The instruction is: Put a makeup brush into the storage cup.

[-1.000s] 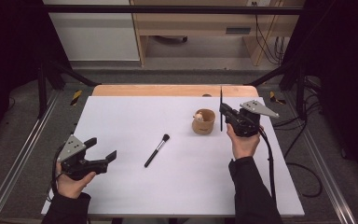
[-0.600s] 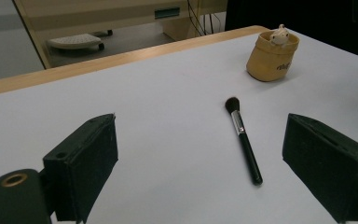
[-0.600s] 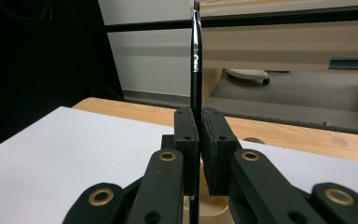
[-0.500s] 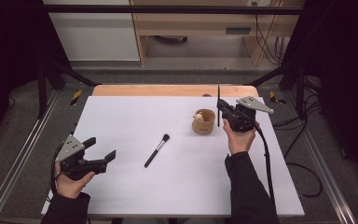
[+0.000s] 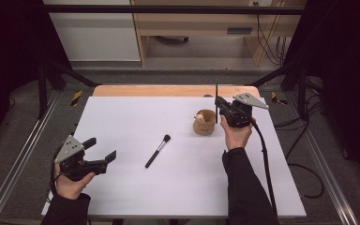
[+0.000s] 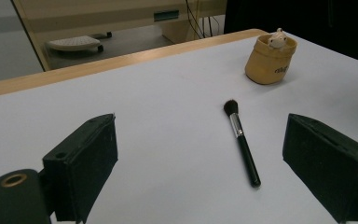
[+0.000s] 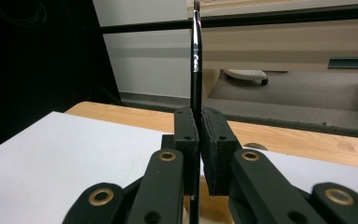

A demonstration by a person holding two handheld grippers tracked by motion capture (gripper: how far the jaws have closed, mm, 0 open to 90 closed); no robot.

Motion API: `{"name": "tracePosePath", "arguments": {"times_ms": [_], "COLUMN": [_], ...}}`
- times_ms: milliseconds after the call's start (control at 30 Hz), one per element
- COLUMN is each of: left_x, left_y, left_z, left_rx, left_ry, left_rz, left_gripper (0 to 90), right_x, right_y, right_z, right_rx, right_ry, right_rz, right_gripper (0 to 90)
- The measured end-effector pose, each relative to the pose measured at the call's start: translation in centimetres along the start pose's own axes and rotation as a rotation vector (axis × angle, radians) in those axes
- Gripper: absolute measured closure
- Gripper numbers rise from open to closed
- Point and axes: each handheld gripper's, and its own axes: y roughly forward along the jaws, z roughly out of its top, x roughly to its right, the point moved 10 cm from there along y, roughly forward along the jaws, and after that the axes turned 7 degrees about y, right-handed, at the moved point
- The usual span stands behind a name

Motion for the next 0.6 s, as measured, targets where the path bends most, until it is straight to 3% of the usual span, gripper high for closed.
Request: {"name": "tracePosePath", "arguments": {"times_ms": [367,600], "left_x": [0.0,0.0], "left_y": [-0.1,-0.1], "left_z": [0.1,0.1], "left_rx": [0.005,0.004], "left_ry": [-0.004,-0.002], "left_rz": [-0.002,-0.004], "left_gripper": [9.4,9.4], "right_x": [0.1,0.6], "right_y": [2.2,3.4], "right_z": [0.0,-0.4], "right_rx": [0.012,0.004], "right_ry": [-0.002,0.026], "right_rz": [-0.012,-0.026], "right_gripper": [85.7,85.7]}}
